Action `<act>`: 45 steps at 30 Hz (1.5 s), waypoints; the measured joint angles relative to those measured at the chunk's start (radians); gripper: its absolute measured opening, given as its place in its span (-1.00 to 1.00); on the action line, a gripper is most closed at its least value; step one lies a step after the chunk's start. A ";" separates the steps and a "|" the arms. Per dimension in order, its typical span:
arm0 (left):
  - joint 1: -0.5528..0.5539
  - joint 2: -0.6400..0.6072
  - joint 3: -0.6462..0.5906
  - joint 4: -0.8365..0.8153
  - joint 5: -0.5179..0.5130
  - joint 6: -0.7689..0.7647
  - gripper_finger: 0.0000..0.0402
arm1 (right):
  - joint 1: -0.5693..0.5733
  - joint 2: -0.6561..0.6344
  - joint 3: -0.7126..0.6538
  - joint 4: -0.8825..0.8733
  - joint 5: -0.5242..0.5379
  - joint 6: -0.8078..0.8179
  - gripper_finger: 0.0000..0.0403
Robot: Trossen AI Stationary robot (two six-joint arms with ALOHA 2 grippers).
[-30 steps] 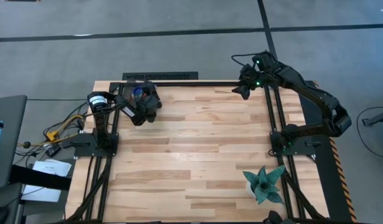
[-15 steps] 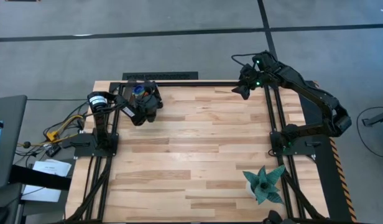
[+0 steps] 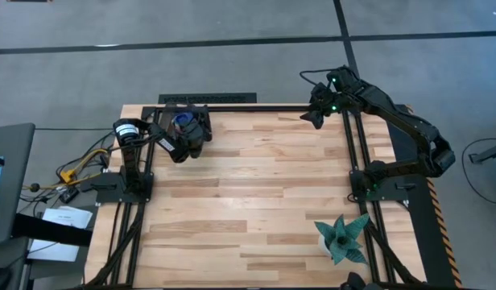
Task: Nest measuring cups in basket
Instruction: Put the stacked measuring cups into the black bin, then return to Home Position
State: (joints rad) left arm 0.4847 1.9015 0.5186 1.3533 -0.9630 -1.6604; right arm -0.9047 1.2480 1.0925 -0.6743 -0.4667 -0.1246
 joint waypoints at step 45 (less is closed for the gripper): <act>-0.117 -0.397 0.034 0.035 0.122 0.375 0.94 | 0.000 0.000 0.000 0.039 0.000 0.026 0.32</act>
State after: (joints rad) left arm 0.3674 1.5048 0.5523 1.3883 -0.8415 -1.2857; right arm -0.9044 1.2480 1.0927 -0.6352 -0.4669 -0.0989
